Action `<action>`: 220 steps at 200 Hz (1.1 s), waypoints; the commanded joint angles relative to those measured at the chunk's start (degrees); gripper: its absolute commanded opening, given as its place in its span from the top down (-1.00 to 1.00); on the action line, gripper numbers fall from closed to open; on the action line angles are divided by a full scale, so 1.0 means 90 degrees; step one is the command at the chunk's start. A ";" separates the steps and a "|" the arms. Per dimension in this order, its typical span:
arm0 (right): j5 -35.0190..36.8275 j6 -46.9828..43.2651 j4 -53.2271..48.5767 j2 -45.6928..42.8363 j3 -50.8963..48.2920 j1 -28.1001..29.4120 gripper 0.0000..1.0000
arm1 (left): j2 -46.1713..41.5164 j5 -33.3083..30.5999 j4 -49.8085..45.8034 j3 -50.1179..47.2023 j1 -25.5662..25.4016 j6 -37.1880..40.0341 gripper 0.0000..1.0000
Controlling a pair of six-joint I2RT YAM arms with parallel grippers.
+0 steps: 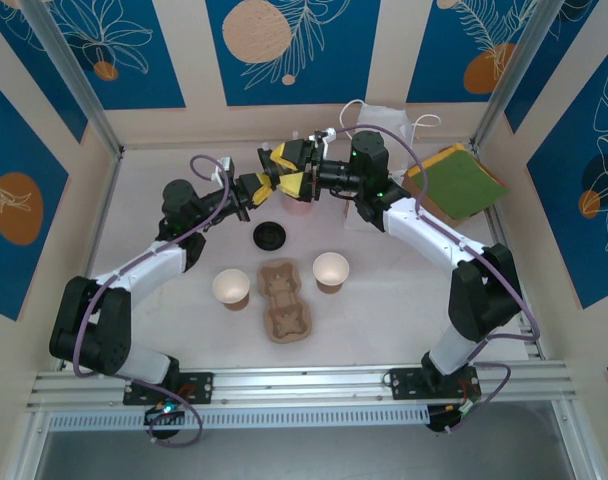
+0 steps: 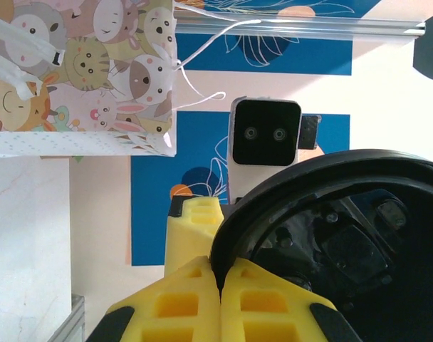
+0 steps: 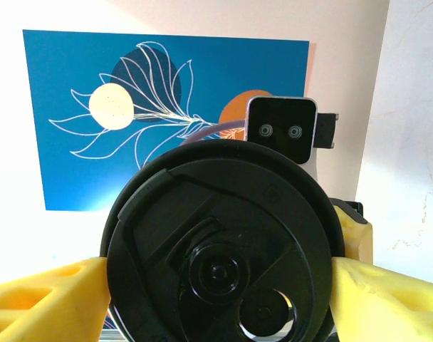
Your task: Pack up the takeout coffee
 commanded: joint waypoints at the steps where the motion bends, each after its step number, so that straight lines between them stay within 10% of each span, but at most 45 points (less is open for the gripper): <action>1: -0.0234 0.0033 0.0235 0.0079 0.0239 0.0097 -0.50 | 0.0023 0.0138 0.0125 0.0053 0.0051 0.0042 0.95; 112: -0.0205 -0.0379 -0.0305 -0.0025 0.0341 0.0208 -0.73 | -0.0185 0.0204 -0.0422 0.0063 0.0050 0.0313 0.97; 220: -0.0058 -0.0574 -0.0512 -0.0313 0.0131 0.0188 -0.51 | -0.0571 0.0204 -0.1003 0.0036 0.0063 0.0647 0.77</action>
